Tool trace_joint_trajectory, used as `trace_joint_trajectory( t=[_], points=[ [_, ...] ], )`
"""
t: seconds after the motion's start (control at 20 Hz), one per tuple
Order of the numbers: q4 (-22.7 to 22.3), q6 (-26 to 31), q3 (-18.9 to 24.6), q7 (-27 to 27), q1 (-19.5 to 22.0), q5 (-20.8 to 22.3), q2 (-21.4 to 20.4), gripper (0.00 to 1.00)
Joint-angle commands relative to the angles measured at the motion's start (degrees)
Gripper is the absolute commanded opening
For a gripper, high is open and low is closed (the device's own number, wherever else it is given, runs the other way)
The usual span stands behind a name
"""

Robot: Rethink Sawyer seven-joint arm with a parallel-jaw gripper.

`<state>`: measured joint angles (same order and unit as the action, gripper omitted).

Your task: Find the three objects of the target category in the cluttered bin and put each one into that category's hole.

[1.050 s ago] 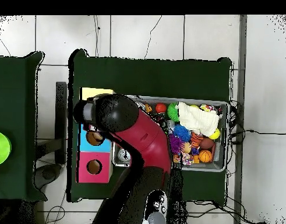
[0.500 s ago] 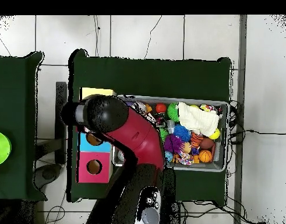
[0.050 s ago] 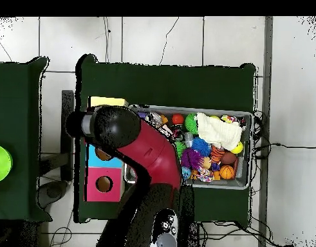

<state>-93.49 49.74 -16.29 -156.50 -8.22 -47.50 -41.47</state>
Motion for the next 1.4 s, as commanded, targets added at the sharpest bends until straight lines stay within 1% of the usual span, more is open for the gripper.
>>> trace_joint_trajectory(
  t=[0.05, 0.1, 0.25, 0.35, 0.5, 0.6, 0.7, 0.75, 0.85, 0.9, 0.95, 1.0, 1.1, 1.15, 1.3, 1.4],
  points=[
    [-10.8, -6.7, 5.6, 0.5, 3.1, -5.3, -4.8, 0.0],
    [-11.5, -7.7, 6.0, 0.7, 3.2, -6.7, -5.6, 0.0],
    [-12.1, -10.4, 7.0, -0.1, 3.1, -8.4, -6.4, 0.0],
    [-13.1, -13.1, 8.5, 0.7, 3.3, -10.9, -7.1, 0.0],
    [-15.5, -16.2, 11.2, 3.6, 3.7, -16.5, -8.2, 0.0],
    [-16.3, -17.8, 12.4, 5.2, 3.8, -19.1, -8.7, 0.0],
    [-15.6, -18.5, 12.0, 3.5, 3.3, -17.5, -8.6, 0.0],
    [-15.5, -19.2, 12.2, 3.1, 3.1, -17.8, -8.7, 0.0],
    [-15.6, -22.7, 12.8, 1.9, 2.3, -19.0, -9.0, 0.0],
    [-15.7, -25.4, 12.8, 0.9, 1.8, -18.7, -9.0, 0.0],
    [-15.6, -26.9, 12.8, -0.2, 1.3, -18.5, -8.9, 0.0],
    [-15.6, -29.3, 12.6, -2.1, 0.5, -18.1, -8.8, 0.0],
    [-17.0, -33.8, 14.3, -2.7, 0.2, -19.7, -9.3, 0.0],
    [-17.8, -35.1, 15.4, -2.0, 0.5, -20.7, -9.7, 0.0],
    [-19.5, -37.5, 17.1, -2.6, 0.7, -21.9, -11.0, 0.0],
    [-21.1, -38.2, 18.8, -1.2, 1.5, -23.8, -11.9, 0.0]
  ],
)
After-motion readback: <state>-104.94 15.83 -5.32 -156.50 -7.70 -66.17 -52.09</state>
